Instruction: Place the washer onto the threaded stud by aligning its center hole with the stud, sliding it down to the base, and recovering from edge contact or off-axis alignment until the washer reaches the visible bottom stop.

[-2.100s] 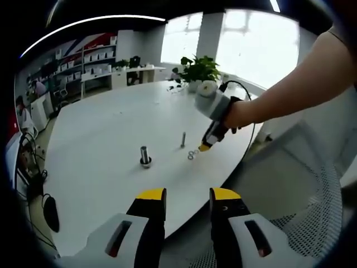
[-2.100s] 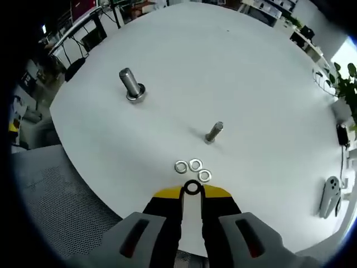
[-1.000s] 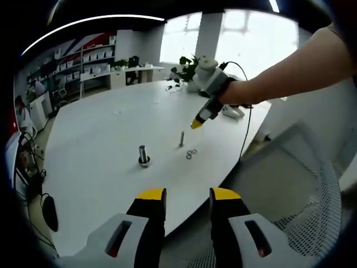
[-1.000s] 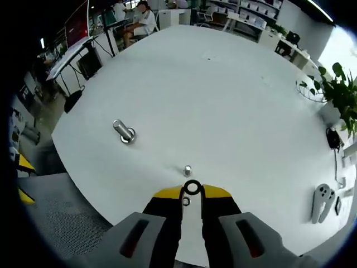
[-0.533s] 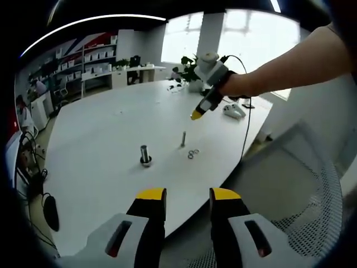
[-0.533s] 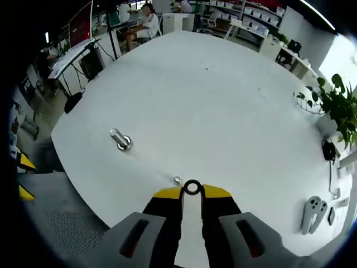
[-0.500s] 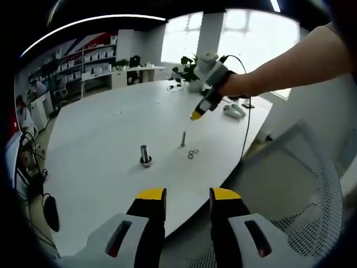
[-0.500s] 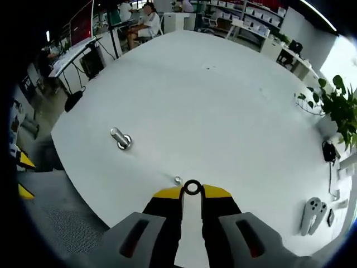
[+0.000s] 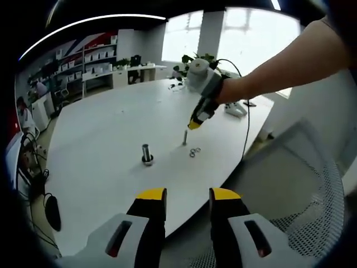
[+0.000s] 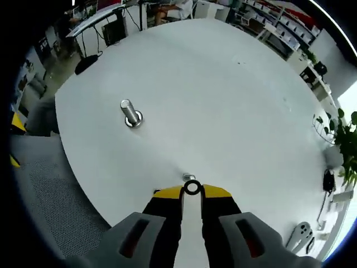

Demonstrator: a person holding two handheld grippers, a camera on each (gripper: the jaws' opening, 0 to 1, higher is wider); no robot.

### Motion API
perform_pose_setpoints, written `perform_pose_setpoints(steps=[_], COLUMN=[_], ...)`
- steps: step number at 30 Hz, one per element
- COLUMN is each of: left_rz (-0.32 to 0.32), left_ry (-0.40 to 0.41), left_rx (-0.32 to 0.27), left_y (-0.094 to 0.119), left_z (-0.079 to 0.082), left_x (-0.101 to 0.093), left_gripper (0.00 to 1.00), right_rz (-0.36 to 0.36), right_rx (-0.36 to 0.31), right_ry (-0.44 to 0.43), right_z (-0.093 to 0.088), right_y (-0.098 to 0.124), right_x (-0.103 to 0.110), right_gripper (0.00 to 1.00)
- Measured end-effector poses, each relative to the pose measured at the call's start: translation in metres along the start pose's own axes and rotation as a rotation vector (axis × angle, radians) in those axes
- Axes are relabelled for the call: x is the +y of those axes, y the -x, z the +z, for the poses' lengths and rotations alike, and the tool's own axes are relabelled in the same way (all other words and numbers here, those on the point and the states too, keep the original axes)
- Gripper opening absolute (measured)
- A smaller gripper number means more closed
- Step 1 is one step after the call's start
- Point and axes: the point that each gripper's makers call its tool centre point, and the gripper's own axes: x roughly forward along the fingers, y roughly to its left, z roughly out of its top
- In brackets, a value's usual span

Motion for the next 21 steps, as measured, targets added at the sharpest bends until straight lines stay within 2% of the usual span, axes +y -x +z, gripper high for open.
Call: perform_pose_setpoints(steps=[7,13,21], left_rz=[0.003,0.008,0.008], left_ry=[-0.001,0.0,-0.003], left_rx=[0.003,0.005,0.008], left_y=[0.0,-0.001,-0.001], left_z=[-0.001,-0.001,-0.001], left_x=[0.0,0.001,0.001], left_gripper=[0.28,0.28,0.28], right_rz=[0.007,0.011,0.002], right_rx=[0.007,0.027,0.018], right_ry=[0.033,0.016,0.017], right_z=[0.003,-0.002,0.0], right_y=[-0.008,-0.015,-0.017], right_x=[0.0,0.0,-0.004], right_gripper=[0.14,0.14,0.14])
